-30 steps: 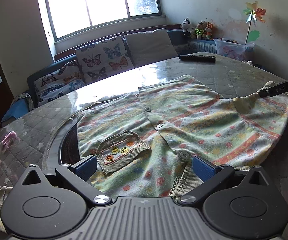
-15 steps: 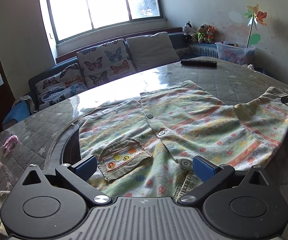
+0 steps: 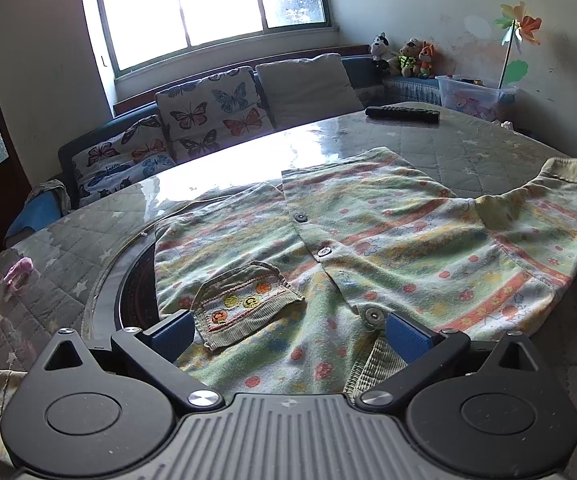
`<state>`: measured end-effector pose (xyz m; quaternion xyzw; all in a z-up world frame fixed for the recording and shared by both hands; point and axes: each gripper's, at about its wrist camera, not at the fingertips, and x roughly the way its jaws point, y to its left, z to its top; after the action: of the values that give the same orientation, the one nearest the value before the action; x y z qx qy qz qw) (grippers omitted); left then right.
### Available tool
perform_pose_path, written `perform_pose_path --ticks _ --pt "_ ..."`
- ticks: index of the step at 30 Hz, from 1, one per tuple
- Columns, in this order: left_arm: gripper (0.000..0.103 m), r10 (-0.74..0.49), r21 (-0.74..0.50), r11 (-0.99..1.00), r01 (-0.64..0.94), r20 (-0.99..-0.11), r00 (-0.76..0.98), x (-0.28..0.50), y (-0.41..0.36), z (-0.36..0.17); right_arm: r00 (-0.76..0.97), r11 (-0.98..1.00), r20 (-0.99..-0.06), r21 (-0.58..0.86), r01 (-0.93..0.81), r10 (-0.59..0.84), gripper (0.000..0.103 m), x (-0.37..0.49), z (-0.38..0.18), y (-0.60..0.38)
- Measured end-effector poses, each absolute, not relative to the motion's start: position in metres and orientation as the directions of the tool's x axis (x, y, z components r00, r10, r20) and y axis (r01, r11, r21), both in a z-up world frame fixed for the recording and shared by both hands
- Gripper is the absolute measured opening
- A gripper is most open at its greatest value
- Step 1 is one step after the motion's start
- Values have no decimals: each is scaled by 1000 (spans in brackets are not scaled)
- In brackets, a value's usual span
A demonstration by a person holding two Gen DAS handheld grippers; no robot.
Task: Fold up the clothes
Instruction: 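Grasp a sleeve with the right gripper and fold it across the shirt front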
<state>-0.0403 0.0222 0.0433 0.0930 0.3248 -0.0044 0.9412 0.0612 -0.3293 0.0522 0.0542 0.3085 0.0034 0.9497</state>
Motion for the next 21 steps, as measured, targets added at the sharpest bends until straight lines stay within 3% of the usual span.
perform_pose_path --ticks 11,21 --pt "103 34 143 987 68 -608 793 -47 28 41 855 951 -416 130 -281 310 9 36 146 -252" --pt "103 35 101 994 31 -591 806 -61 48 44 774 860 -402 73 -505 489 9 35 162 -145"
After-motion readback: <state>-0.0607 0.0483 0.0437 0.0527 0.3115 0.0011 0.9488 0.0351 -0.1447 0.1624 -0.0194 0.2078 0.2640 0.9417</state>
